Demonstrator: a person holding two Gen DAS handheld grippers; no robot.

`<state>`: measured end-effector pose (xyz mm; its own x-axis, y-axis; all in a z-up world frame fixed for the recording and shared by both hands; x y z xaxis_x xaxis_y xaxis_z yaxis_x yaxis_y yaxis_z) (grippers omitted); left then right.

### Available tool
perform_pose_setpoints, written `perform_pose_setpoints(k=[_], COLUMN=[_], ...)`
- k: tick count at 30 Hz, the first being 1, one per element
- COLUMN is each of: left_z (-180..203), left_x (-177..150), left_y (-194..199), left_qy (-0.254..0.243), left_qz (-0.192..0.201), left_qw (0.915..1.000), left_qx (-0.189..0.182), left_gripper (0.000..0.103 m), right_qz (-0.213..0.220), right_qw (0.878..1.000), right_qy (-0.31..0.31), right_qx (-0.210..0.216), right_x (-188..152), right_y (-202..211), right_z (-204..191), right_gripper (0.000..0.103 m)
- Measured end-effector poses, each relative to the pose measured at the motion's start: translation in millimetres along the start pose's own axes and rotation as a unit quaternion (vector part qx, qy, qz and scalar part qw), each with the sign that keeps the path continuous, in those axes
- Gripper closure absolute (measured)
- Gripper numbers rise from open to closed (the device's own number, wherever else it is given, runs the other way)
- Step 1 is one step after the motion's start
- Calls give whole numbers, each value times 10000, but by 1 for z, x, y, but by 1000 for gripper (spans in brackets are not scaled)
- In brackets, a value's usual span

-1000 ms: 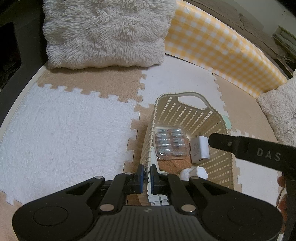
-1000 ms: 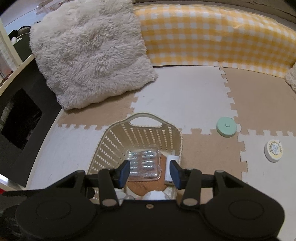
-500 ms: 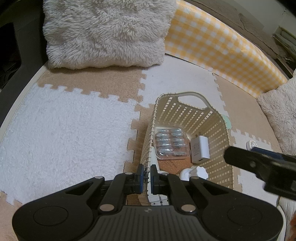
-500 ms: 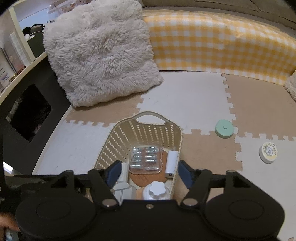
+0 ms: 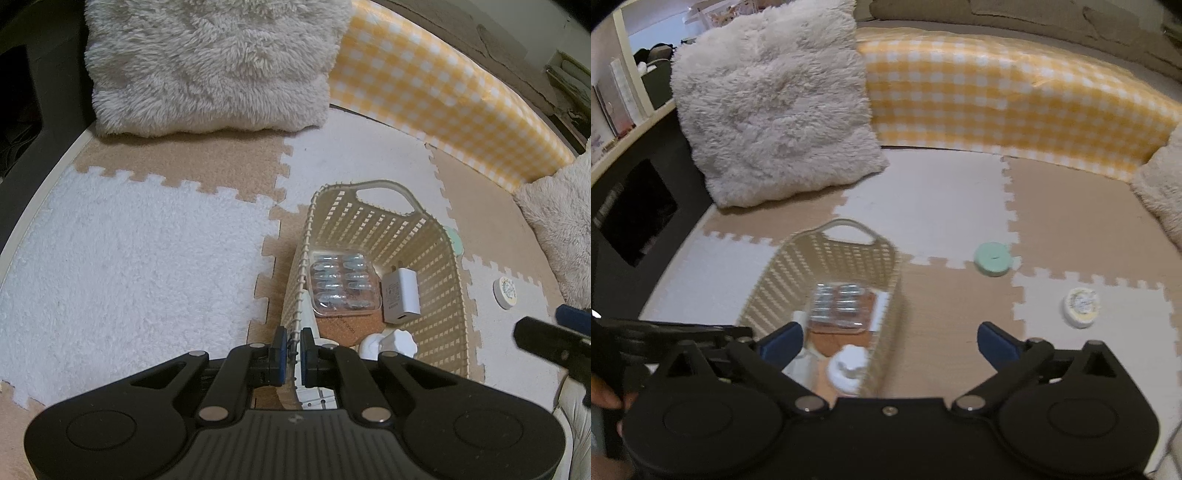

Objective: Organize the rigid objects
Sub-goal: 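Move the right gripper to the white-and-yellow tape measure and grasp it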

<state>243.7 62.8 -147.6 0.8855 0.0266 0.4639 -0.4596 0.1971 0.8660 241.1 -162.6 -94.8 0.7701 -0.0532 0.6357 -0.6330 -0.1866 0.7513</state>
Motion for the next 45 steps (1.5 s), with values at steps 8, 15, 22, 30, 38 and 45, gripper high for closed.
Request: perform_pose_setpoints(k=[8,15,22,30,38,45], left_z=[1,1,1,2,4,5], left_x=[-1,-1,-1,0,2,3], left_y=[-1,-1,-1,-2,-3,-3], left_qy=[-22,-18,-20,-52,-134,-197], left_qz=[-9,-9,-10,-6,9,15], left_qw=[10000,10000,10000,10000,9999,9997], left_qx=[16,15,16,40,83,112], left_gripper=[97,97,97,97,97,97], right_qz=[295,497,419,373,277,98], right_qw=[9985,9963,9923,9813,9780,9805], right_qy=[-72,-121,-848,-1590,-1783,-1650], right_qx=[-447,-697,-799,-1020,-1047,-1064], right_x=[11,14,14,13,16,15], right_y=[-5,-25,-58,-80,-99,-118], right_z=[63,114,165,207,218,213], right_gripper=[0,0,0,0,12,30])
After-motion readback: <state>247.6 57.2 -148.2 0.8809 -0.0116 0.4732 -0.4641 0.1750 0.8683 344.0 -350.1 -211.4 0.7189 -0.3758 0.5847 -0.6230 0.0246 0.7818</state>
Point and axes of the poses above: each gripper's, at about its wrist camera, not at the fingertips, and y roughly against the way its jaws point, z to its right, x to its top, the point moved 7 cm from there along -y, roughly the way its jaws point, and after that the axes turned 6 degrees about -y, right-handed, at the moved point
